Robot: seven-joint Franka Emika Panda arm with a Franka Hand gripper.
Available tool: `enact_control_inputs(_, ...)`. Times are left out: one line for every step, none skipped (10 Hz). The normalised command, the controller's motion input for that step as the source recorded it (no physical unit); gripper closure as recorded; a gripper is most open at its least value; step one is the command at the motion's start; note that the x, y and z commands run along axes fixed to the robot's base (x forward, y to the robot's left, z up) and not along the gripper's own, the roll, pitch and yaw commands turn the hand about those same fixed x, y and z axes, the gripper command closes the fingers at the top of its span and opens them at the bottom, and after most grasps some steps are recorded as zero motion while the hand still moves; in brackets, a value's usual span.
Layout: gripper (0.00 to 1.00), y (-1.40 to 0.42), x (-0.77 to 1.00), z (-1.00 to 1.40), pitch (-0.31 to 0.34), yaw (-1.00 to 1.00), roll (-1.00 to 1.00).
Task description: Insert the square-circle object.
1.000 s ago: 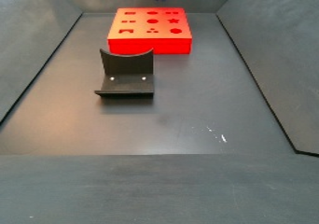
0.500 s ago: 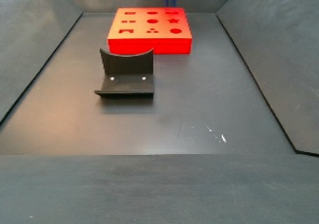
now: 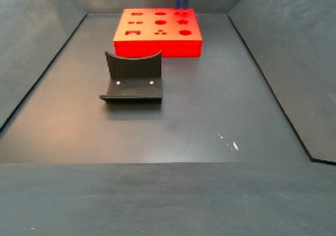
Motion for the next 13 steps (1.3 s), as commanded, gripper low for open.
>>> enact_control_inputs(1.00, 0.00, -0.13, -0.13, 0.000, 0.00, 0.05)
enact_control_inputs(1.00, -0.01, 0.04, -0.10, 0.000, 0.03, 0.00)
enact_control_inputs(1.00, 0.00, 0.28, -0.11, 0.000, 0.08, 0.00)
enact_control_inputs(1.00, 0.00, 0.24, -0.09, 0.000, 0.10, 0.00)
enact_control_inputs(1.00, 0.00, 0.19, -0.11, 0.000, 0.09, 0.00)
enact_control_inputs(1.00, 0.00, 0.00, -0.19, 0.000, 0.03, 0.06)
enact_control_inputs(1.00, 0.00, -0.14, -0.19, 0.000, 0.00, 0.06)
enact_control_inputs(1.00, 0.00, -0.29, -0.17, 0.000, 0.00, 0.03)
enact_control_inputs(1.00, -0.01, -0.15, -0.17, -0.006, -0.01, 0.00)
enact_control_inputs(1.00, -0.10, 0.03, -0.13, -0.031, 0.00, 0.00)
enact_control_inputs(1.00, -0.12, 0.22, -0.11, -0.039, 0.05, -0.01)
enact_control_inputs(1.00, -0.05, 0.27, -0.14, -0.034, 0.07, 0.00)
enact_control_inputs(1.00, -0.01, 0.30, -0.15, -0.024, 0.07, 0.00)
